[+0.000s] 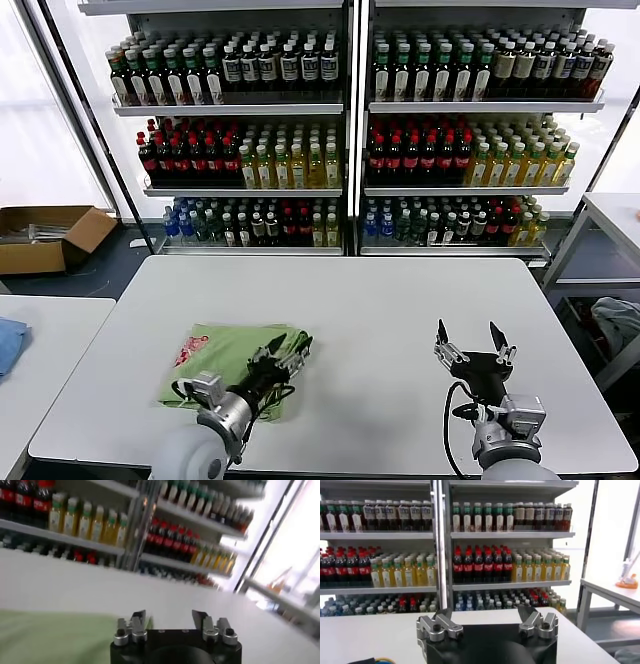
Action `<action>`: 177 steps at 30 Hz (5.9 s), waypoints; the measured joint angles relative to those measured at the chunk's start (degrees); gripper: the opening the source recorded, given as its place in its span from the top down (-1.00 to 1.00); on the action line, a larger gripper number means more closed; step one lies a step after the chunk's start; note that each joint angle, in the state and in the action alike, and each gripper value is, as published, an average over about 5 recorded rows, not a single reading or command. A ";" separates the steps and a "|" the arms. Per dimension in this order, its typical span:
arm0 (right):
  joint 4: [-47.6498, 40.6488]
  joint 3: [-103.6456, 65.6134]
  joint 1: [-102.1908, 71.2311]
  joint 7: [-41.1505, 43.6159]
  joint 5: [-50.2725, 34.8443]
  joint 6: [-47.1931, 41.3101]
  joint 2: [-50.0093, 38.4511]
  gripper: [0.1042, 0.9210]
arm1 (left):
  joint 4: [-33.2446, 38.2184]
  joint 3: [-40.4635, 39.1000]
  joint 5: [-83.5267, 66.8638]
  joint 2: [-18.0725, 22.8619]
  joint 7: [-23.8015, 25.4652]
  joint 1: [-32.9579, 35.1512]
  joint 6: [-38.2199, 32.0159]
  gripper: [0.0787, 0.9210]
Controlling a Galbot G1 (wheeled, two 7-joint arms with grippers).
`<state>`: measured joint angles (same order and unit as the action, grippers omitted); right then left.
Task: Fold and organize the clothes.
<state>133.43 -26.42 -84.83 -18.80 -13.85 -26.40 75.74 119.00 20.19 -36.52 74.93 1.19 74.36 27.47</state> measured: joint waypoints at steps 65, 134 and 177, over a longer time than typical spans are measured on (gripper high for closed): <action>-0.04 5.33 2.05 0.06 0.80 -0.31 0.20 -0.76 | -20.44 17.70 3.62 -8.77 9.44 2.00 -3.56 0.64; -4.45 7.92 0.11 -0.92 3.37 -1.75 4.28 -0.76 | -4.95 -5.55 8.78 -1.36 2.41 -5.94 -2.08 0.35; -28.40 23.53 20.68 -13.39 -26.76 -5.63 12.63 0.41 | -2.97 8.69 12.29 -2.85 -6.11 -0.77 -1.67 -0.77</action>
<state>105.02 -2.88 -64.15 -32.18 -40.61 -32.03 88.37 116.03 28.89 -24.22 72.07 -4.93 73.58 25.80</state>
